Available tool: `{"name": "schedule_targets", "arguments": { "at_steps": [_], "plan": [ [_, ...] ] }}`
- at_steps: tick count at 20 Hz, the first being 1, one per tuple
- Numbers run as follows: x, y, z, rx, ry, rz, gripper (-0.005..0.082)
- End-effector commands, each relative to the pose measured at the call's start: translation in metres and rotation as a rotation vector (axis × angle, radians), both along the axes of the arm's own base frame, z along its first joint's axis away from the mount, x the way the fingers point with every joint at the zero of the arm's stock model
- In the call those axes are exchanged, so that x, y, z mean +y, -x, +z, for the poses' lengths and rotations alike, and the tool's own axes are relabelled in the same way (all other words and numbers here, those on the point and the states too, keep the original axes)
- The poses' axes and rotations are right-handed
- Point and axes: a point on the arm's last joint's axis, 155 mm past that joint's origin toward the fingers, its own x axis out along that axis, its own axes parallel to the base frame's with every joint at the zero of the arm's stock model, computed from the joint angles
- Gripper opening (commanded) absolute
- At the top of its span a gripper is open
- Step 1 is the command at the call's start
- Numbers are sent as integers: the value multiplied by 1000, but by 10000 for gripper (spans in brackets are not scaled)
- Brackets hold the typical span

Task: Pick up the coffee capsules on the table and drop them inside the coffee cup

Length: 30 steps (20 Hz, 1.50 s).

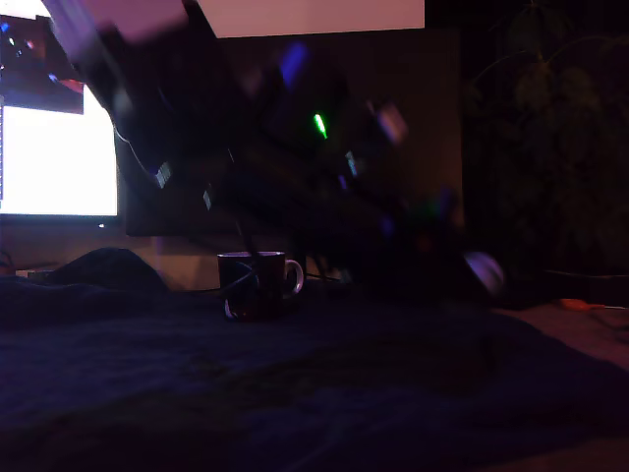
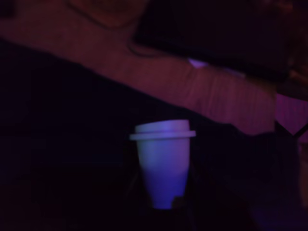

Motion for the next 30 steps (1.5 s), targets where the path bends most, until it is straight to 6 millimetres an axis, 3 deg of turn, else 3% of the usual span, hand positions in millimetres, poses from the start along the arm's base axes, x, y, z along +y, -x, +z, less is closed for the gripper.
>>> {"name": "schedule_targets", "arguments": {
  "at_steps": [1, 10, 27, 30],
  "plan": [
    [6, -2, 9, -18, 4, -11, 36],
    [67, -38, 35, -56, 10, 119, 36],
    [207, -116, 56, -87, 8, 467, 36],
    [222, -123, 58, -88, 7, 505, 36]
  ]
}}
